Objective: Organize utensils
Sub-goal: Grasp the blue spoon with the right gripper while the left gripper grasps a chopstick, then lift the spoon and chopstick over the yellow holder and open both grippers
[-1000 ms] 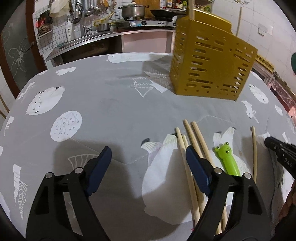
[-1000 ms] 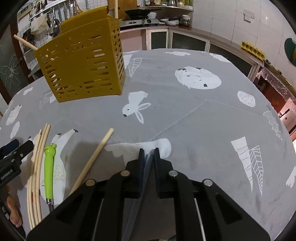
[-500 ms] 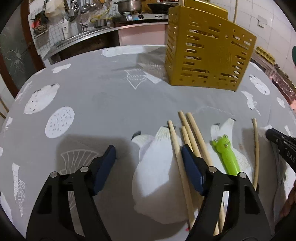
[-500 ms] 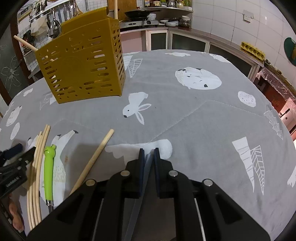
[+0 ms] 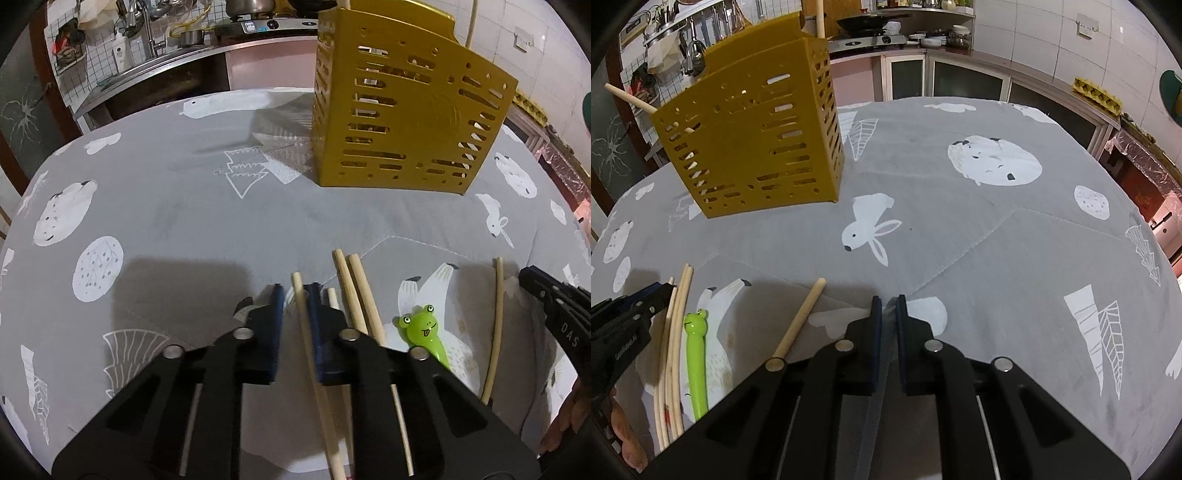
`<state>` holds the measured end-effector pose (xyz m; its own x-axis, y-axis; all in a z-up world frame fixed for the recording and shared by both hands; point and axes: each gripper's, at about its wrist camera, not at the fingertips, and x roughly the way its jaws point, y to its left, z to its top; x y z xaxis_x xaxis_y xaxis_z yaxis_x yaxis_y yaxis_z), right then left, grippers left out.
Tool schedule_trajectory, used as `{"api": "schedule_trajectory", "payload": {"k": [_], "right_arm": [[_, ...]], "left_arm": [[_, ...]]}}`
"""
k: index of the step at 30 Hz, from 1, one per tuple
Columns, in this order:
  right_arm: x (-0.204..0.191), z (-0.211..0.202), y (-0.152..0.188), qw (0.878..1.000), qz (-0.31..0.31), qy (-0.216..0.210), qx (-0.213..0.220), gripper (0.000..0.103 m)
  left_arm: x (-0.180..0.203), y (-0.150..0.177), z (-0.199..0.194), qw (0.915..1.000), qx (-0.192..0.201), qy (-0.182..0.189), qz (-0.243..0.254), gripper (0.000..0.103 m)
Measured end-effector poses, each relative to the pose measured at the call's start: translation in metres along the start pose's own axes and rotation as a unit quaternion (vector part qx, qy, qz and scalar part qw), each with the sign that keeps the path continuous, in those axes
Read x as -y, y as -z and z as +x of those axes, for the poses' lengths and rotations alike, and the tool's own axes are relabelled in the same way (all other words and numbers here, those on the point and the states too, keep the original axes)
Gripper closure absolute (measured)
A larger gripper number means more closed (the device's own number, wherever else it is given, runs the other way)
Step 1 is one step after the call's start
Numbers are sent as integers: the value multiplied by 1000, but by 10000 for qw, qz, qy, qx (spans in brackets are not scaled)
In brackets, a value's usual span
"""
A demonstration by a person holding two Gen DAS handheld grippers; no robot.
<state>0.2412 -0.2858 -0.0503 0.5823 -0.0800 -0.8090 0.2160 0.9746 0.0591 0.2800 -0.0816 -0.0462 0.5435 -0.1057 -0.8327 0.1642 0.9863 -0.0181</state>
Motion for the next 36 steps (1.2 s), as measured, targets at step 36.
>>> {"api": "schedule_trajectory", "payload": {"k": [36], "right_arm": [[-5,-143,8,9613,-193,-747,2645,96]], "left_arm": [[-19,19,-162,9602,2792,-42,109,99]]}}
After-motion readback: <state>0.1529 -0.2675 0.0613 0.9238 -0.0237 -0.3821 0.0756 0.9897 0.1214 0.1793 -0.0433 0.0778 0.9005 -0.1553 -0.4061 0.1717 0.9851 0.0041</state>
